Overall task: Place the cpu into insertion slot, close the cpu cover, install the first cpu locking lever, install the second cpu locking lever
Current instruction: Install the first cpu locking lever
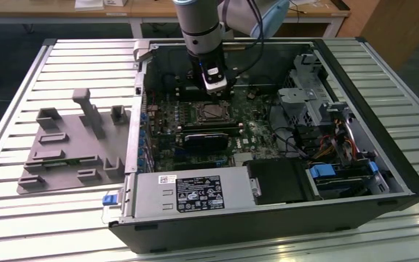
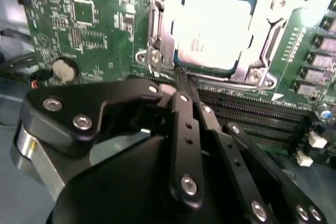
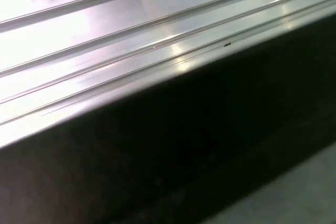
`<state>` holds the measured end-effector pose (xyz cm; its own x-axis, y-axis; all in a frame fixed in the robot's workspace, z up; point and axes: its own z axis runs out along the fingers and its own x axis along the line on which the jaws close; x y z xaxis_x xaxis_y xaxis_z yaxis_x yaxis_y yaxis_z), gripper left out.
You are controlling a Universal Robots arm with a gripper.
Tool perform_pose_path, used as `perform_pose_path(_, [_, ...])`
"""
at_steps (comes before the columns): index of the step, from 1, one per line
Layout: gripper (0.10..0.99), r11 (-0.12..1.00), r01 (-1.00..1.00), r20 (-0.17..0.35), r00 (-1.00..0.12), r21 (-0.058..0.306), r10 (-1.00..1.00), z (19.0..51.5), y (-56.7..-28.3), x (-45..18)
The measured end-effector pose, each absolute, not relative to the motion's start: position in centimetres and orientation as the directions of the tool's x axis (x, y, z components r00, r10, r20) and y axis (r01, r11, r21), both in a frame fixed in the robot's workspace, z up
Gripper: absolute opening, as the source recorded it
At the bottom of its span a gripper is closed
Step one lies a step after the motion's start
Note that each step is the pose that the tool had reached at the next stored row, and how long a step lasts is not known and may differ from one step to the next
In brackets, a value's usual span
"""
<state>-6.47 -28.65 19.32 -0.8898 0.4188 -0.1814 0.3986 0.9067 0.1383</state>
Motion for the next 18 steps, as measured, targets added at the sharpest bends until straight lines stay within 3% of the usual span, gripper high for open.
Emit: perform_pose_path(18, [0.102, 0.906, 0.401, -0.184, -0.888, 0.138, 0.421, 21.9, -28.7, -6.5])
